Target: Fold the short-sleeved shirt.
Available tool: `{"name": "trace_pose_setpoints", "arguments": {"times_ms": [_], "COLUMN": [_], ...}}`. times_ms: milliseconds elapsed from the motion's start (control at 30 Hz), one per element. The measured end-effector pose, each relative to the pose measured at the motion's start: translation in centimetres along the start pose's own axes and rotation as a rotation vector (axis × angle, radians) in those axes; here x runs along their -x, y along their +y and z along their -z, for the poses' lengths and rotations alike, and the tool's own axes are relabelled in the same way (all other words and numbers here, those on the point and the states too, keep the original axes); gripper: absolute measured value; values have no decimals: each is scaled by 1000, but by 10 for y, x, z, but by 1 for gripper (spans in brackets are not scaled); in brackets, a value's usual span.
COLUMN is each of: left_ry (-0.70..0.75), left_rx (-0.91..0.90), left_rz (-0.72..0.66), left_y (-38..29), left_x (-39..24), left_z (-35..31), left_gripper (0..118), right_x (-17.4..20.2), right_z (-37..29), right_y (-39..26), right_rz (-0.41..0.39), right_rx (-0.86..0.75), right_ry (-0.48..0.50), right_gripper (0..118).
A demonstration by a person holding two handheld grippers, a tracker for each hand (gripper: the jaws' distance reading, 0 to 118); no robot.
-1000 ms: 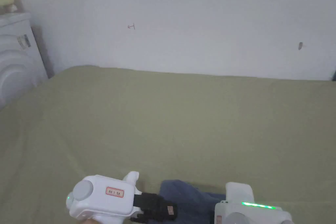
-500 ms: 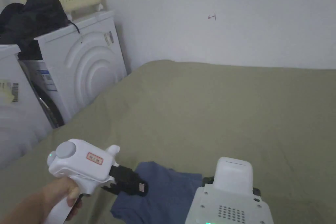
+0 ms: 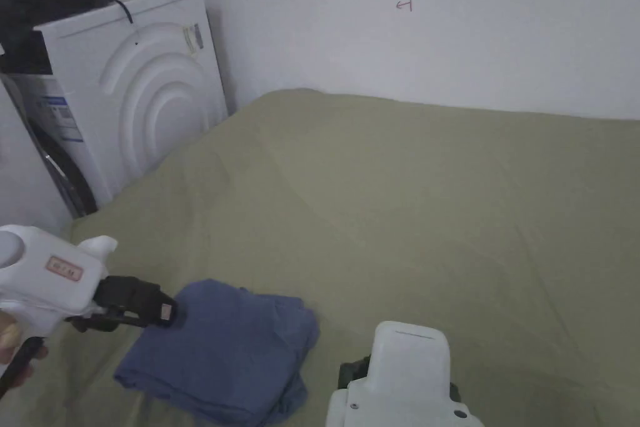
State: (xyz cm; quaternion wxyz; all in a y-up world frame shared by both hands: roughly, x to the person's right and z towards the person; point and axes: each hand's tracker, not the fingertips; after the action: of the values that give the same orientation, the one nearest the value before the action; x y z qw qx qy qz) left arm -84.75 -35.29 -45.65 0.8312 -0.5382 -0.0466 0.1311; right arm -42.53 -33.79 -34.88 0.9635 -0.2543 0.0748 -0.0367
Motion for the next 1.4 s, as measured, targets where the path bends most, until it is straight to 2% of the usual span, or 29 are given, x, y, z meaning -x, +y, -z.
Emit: {"name": "trace_pose_setpoints", "arguments": {"times_ms": [67,133,167,200,233,300,367,433,667,767,833,967,1033,1133,1200,1333,1400], "left_ry": [26,105,114,132,175,250,171,175,93,111,83,115,121,113,168,96,107], "left_rx": [-84,-203,-279,-333,-391,-495,-542,-615,-700,-745,-785,-832,-855,-852,-849,-837,-834], "left_rz": [4,-13,-1,20,47,110,126,151,131,105,127,184,187,221,301,273,263], "left_y": [-13,-20,-25,-27,-34,-53,-68,-89,-162,-193,-212,-242,-249,-254,-260,-261,-256], "left_x": [-34,-59,-77,-83,-109,-164,-199,-258,-446,-505,-531,-575,-587,-596,-600,-597,-597], "left_z": [-39,-66,-77,-82,-85,-86,-76,-63,-26,-27,-32,-41,-42,-44,-44,-44,-45], "left_gripper": [107,90,72,29,2,1,0,0,0,0,0,0,0,0,0,0,0], "right_x": [-14,-33,-41,-52,-65,-90,-121,-151,-286,-353,-392,-453,-469,-479,-480,-475,-476], "right_z": [-3,-9,-12,-13,-16,-23,-33,-48,-96,-120,-137,-171,-186,-202,-211,-223,-222], "right_y": [6,12,15,18,22,22,23,25,22,24,22,18,15,11,10,10,14], "right_rz": [-10,-11,-24,-28,-22,-10,-2,2,-67,-90,-109,-74,-89,-155,-144,-93,-92], "right_rx": [-5,-22,-24,-14,0,-6,-9,-14,-57,-67,-77,-99,-122,-162,-178,-229,-231], "right_ry": [-8,-1,-18,-25,-25,-63,-93,-94,-123,-149,-208,-271,-289,-347,-353,-361,-371], "right_gripper": [8,8,8,8,8,8,8,8,8,8,8,8,8,8,8,8,8]}}
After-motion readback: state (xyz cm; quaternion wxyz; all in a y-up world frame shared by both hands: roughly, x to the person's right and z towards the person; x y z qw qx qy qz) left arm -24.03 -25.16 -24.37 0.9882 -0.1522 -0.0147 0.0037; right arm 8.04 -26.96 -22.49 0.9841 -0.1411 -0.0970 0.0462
